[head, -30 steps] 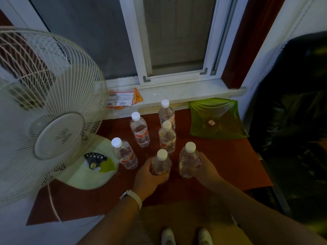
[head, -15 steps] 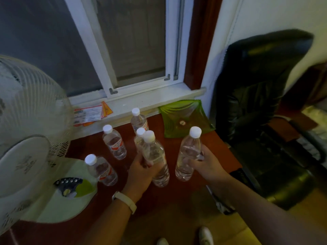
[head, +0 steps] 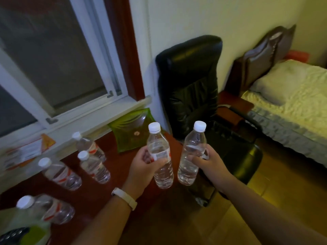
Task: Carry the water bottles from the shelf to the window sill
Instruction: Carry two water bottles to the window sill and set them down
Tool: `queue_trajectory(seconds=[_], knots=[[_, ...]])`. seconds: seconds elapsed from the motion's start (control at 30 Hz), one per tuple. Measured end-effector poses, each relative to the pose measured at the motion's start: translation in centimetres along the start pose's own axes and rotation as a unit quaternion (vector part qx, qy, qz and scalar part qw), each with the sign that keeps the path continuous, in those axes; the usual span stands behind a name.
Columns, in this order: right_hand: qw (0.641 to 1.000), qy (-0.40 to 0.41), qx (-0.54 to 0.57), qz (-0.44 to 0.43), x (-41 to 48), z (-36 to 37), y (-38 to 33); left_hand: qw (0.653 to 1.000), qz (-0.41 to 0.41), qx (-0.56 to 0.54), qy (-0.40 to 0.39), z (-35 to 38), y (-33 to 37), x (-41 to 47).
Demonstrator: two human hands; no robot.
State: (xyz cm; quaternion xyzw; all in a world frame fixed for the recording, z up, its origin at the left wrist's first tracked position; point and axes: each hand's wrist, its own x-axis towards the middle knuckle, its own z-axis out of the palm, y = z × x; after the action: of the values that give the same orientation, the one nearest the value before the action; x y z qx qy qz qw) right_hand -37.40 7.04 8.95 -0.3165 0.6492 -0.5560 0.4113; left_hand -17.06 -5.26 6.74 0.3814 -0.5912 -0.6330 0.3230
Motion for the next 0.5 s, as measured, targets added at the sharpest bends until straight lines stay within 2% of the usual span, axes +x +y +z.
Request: queue_trajectory(seconds=[0.5], knots=[[0.978,0.194,0.044,-0.057,-7.5,-28.2,-0.5,0.983,0.014,0.033,-0.178,27.5,5.4,2.1]])
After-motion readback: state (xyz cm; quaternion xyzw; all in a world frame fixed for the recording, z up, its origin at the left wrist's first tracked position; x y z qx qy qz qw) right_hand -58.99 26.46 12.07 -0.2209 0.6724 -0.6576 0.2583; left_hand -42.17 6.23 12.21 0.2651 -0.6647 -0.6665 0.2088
